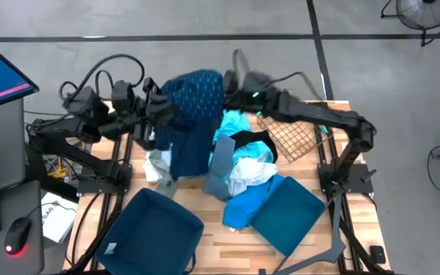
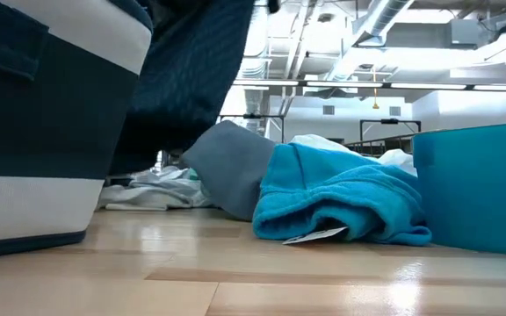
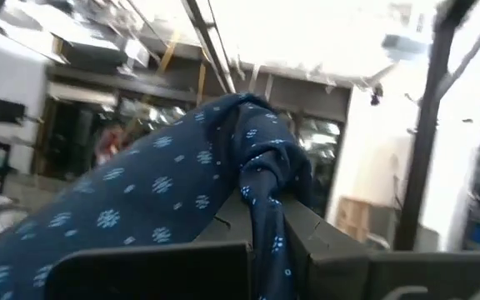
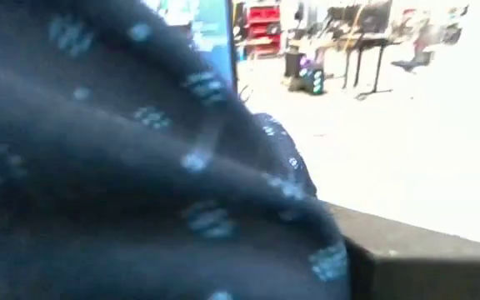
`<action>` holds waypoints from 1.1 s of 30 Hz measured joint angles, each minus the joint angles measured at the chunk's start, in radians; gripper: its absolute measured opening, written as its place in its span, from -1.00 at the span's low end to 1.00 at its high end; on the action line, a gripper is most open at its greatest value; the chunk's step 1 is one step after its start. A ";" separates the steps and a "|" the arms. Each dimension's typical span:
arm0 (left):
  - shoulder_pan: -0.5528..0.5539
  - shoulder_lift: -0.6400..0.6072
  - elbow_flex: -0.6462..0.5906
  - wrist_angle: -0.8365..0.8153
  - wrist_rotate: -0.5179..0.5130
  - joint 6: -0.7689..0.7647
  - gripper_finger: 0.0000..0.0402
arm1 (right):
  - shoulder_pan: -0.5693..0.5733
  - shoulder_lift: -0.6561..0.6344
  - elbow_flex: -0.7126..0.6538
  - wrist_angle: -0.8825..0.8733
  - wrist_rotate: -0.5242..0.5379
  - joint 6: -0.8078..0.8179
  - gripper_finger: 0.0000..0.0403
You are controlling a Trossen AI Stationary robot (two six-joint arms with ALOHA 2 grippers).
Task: Pick & Place Cloths
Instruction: Put the blue shirt into the laundry organizer
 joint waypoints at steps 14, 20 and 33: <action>0.004 0.065 -0.173 -0.147 -0.219 -0.052 -0.99 | -0.089 -0.204 0.065 -0.068 -0.228 0.107 -0.99; 0.049 0.073 -0.267 -0.143 -0.385 0.006 -0.91 | -0.024 -0.210 0.065 -0.087 -0.297 0.139 -1.00; -0.017 0.015 -0.316 -0.150 -0.194 -0.090 -0.24 | 0.212 -0.112 0.065 -0.023 -0.404 0.109 -1.00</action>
